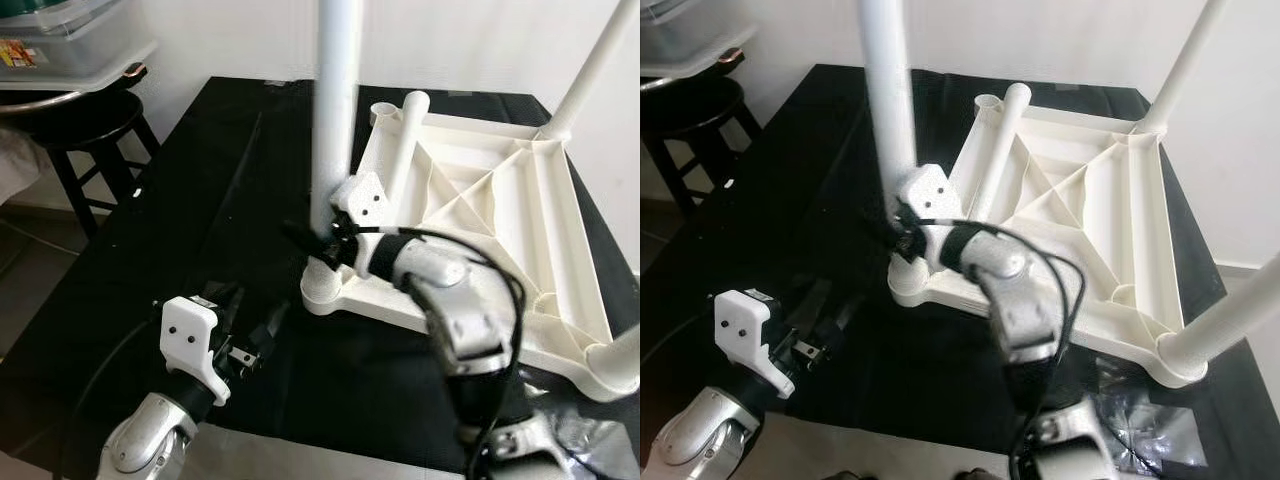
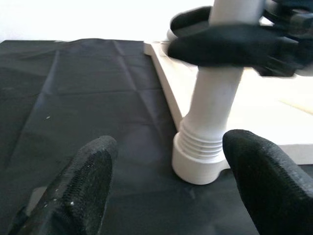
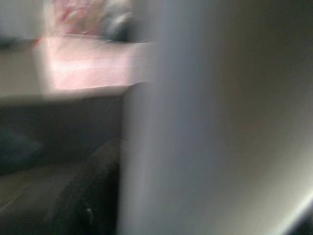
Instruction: Building children table
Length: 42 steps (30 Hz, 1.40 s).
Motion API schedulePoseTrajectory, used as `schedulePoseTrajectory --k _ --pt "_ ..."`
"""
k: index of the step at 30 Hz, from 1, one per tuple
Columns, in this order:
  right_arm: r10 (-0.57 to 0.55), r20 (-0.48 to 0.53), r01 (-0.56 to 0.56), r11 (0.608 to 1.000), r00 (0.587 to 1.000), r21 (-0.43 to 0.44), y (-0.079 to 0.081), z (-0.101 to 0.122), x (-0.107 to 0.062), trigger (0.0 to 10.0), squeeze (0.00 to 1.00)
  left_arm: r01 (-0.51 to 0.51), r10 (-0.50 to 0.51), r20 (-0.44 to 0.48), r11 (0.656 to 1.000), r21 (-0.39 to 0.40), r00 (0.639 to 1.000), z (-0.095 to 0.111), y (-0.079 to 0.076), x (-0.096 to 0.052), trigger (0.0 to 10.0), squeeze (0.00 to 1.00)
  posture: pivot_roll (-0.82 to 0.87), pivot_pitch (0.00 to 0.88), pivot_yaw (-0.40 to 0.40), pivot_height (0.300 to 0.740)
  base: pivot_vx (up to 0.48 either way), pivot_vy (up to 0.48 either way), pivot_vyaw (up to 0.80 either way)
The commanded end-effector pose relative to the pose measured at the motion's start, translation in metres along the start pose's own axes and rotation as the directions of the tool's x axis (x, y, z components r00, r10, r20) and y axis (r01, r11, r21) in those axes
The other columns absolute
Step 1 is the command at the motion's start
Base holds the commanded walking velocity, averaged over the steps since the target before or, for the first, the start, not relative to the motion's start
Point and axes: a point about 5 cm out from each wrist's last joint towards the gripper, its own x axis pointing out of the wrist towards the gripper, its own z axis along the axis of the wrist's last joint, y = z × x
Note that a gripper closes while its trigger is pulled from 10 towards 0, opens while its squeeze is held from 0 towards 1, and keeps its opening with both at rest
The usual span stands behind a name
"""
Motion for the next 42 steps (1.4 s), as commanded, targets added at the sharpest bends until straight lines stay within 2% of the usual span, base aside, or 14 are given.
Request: schedulePoseTrajectory --k 1,5,8,9,19,20,27,32,33,34,37,38,39,42 --pt "0.084 0.030 -0.083 0.996 0.996 -0.023 0.003 0.007 0.004 10.0 1.00 0.003 -0.003 -0.013 1.000 -0.017 1.000 -0.005 0.000 -0.001 10.0 0.00 0.02 0.135 -0.035 0.740 0.000 0.000 0.00" --pt "0.094 0.041 -0.093 0.995 0.995 -0.026 -0.002 0.009 0.003 10.0 1.00 0.003 -0.003 -0.012 1.000 -0.017 1.000 -0.005 -0.001 -0.001 10.0 0.00 0.03 0.128 -0.034 0.740 0.000 0.000 0.00" --pt "0.218 0.017 -0.217 0.975 0.976 -0.055 -0.010 0.005 0.000 10.0 0.93 0.001 -0.001 -0.012 1.000 -0.019 1.000 -0.005 -0.001 -0.001 10.0 0.00 0.04 0.125 -0.032 0.740 0.000 0.000 0.00" --pt "0.276 -0.007 -0.276 0.960 0.961 -0.045 -0.017 0.001 -0.001 10.0 0.00 -0.001 0.001 -0.012 1.000 -0.020 1.000 -0.006 -0.001 -0.002 10.0 0.00 0.04 0.125 -0.033 0.740 0.000 0.000 0.00" --pt "0.434 0.029 -0.434 0.900 0.901 0.035 -0.042 0.012 0.008 10.0 0.00 -0.009 0.008 -0.010 1.000 -0.018 1.000 -0.005 -0.002 -0.007 10.0 0.00 0.06 0.128 -0.027 0.740 0.000 0.000 0.00" --pt "0.451 0.032 -0.452 0.892 0.892 0.032 -0.043 0.013 0.009 0.0 0.00 -0.009 0.009 -0.009 1.000 -0.018 1.000 -0.005 -0.002 -0.008 10.0 0.00 0.06 0.129 -0.029 0.740 0.000 0.000 0.00" --pt "0.497 0.045 -0.499 0.866 0.867 0.042 -0.045 0.013 0.013 0.0 0.00 -0.008 0.008 -0.006 1.000 -0.022 1.000 -0.005 -0.003 -0.009 10.0 0.00 0.07 0.134 -0.031 0.740 0.000 0.000 0.00" --pt "0.423 0.064 -0.426 0.904 0.904 0.035 -0.051 0.011 0.014 0.0 0.00 -0.007 0.007 -0.002 1.000 -0.026 1.000 -0.005 -0.004 -0.009 10.0 0.00 0.07 0.139 -0.040 0.740 0.000 0.000 0.00" --pt "0.244 0.009 -0.244 0.969 0.970 0.048 -0.055 -0.002 0.016 0.0 0.00 0.008 -0.008 0.000 0.999 -0.047 1.000 -0.004 -0.004 -0.010 10.0 0.00 0.05 0.141 -0.044 0.740 0.000 0.000 0.00" --pt "0.244 0.009 -0.244 0.969 0.970 0.048 -0.055 -0.002 0.016 0.0 0.00 0.008 -0.008 0.000 0.999 -0.047 1.000 -0.004 -0.004 -0.010 10.0 0.00 0.05 0.141 -0.044 0.740 0.000 0.000 0.00" --pt "0.060 -0.043 -0.058 0.997 0.997 0.049 -0.053 -0.015 0.016 0.0 0.00 0.076 -0.077 -0.017 0.995 -0.061 0.997 -0.004 -0.006 -0.011 10.0 0.00 0.05 0.151 -0.045 0.740 0.000 0.000 0.00" --pt "-0.112 -0.088 0.117 0.992 0.990 0.047 -0.051 -0.024 0.016 0.0 0.00 0.149 -0.151 -0.043 0.987 -0.052 0.988 -0.005 -0.008 -0.013 10.0 0.00 0.05 0.157 -0.038 0.740 0.000 0.000 0.00" --pt "-0.479 -0.175 0.491 0.871 0.860 0.028 -0.043 -0.042 0.003 0.0 0.00 0.275 -0.279 -0.093 0.960 -0.054 0.956 -0.008 -0.011 -0.016 10.0 0.00 0.05 0.157 -0.038 0.740 0.000 0.000 0.00" --pt "-0.546 -0.190 0.560 0.828 0.816 0.021 -0.042 -0.045 -0.001 0.0 0.00 0.295 -0.299 -0.101 0.954 -0.054 0.949 -0.008 -0.012 -0.017 10.0 0.00 0.05 0.157 -0.038 0.740 0.000 0.000 0.00"
